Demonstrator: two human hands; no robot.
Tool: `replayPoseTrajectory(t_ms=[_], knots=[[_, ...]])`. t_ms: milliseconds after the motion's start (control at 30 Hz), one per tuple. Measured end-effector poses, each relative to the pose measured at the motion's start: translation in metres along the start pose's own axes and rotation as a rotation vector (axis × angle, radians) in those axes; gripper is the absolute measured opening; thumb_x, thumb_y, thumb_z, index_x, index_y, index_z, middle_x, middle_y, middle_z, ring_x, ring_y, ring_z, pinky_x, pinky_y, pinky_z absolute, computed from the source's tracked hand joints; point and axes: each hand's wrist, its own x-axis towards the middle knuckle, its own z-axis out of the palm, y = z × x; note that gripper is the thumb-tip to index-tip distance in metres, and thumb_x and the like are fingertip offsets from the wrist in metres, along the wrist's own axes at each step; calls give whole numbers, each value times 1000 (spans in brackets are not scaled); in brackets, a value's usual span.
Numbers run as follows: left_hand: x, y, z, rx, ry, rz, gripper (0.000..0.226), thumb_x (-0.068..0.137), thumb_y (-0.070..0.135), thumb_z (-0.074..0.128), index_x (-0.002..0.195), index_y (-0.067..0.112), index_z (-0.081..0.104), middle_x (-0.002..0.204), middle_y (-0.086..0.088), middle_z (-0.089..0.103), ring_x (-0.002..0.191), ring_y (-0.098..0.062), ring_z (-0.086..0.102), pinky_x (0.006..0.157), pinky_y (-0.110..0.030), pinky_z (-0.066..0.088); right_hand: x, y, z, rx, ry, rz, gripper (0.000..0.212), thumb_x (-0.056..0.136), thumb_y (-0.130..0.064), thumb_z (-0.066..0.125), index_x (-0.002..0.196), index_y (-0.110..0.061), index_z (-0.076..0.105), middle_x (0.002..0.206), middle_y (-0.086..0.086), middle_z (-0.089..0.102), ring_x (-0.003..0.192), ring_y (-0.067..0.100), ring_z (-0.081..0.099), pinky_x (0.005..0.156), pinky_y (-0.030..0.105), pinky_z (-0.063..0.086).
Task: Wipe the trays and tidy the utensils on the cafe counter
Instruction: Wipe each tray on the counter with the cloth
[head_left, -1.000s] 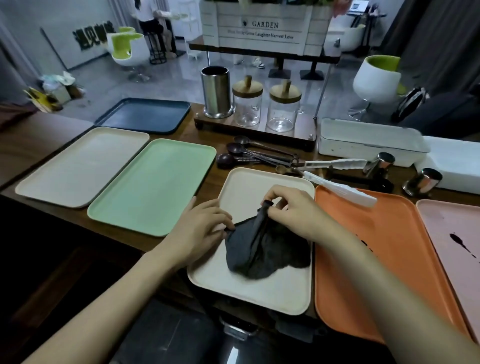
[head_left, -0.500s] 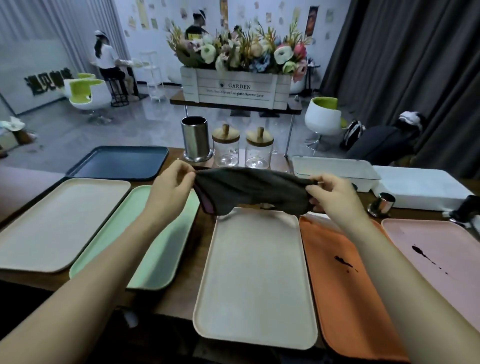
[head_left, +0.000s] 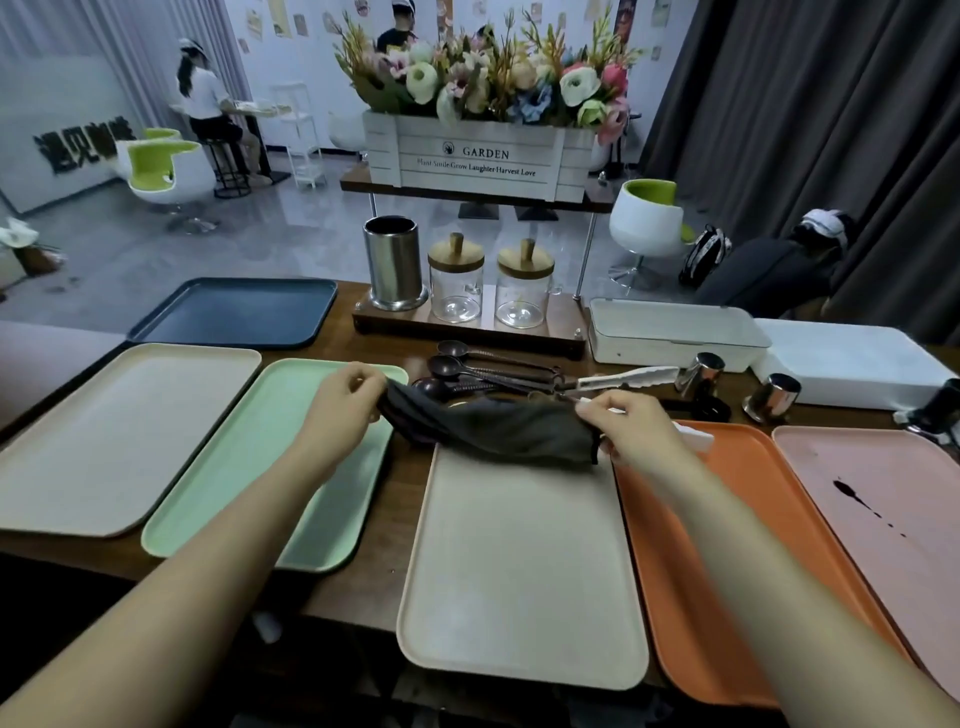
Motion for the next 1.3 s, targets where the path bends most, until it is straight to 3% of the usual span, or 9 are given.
replayPoseTrajectory(t_ms=[133, 300, 433, 600, 733, 900, 1000, 1100, 1300], knots=[[-9, 45, 2, -260, -47, -153, 14, 100, 11, 53, 90, 10, 62, 85, -9, 58, 64, -20, 57, 63, -29, 55, -6, -45, 4, 344, -40, 111, 14, 93, -24, 69, 89, -11, 70, 69, 0, 59, 51, 9, 49, 43, 19, 34], [-59, 71, 41, -315, -284, -107, 8, 101, 8, 59, 93, 10, 62, 75, -5, 59, 54, -14, 61, 61, -29, 60, -36, -70, 41, 249, -181, -76, 8, 91, -15, 71, 84, -16, 72, 69, -4, 65, 59, 8, 57, 48, 19, 42], [-69, 73, 47, -340, -309, -141, 5, 99, 10, 62, 96, 10, 64, 83, -10, 64, 64, -20, 65, 71, -34, 62, -45, -70, 45, 214, -135, -148, 10, 90, -15, 71, 82, -20, 74, 68, -7, 67, 65, 4, 58, 53, 21, 49], [-74, 79, 46, -381, -309, -142, 3, 97, 9, 66, 97, 6, 66, 85, -15, 67, 76, -28, 68, 77, -37, 62, -47, -70, 41, 84, -117, -220, 8, 88, -25, 73, 83, -32, 75, 77, -7, 73, 74, 9, 66, 76, 46, 61], [-76, 80, 44, -407, -381, -99, 7, 96, 3, 64, 100, 5, 70, 86, -12, 73, 81, -20, 74, 83, -34, 62, -48, -68, 36, -28, -164, -320, 14, 81, -38, 77, 94, -36, 73, 86, -11, 73, 85, 11, 68, 84, 43, 56], [-77, 74, 38, -254, -387, 105, 17, 95, -2, 63, 105, 7, 74, 97, -16, 74, 89, -20, 73, 84, -34, 60, -47, -64, 31, -153, -138, -390, 15, 84, -30, 76, 97, -35, 73, 87, -17, 71, 87, 5, 66, 82, 34, 54], [-72, 59, 39, 22, -240, 337, 32, 88, 4, 74, 113, 23, 70, 103, 5, 70, 95, -11, 68, 84, -26, 57, -42, -62, 24, -120, -133, -393, 15, 89, -17, 70, 96, -30, 74, 86, -15, 72, 86, 3, 66, 79, 26, 50], [-53, 38, 37, 105, -370, 354, 56, 86, 14, 78, 136, 31, 58, 126, 17, 62, 118, 5, 57, 99, -17, 46, -36, -62, 12, 4, -193, -377, 17, 92, -9, 67, 96, -24, 73, 88, -11, 73, 88, 6, 67, 82, 26, 51], [-15, 29, 50, 71, -379, 340, 18, 92, 9, 70, 93, 27, 69, 91, 9, 73, 87, -6, 68, 85, -33, 50, -18, -60, -11, 115, -193, -302, 17, 96, -4, 62, 100, -17, 72, 93, -2, 73, 89, 7, 66, 86, 27, 51]])
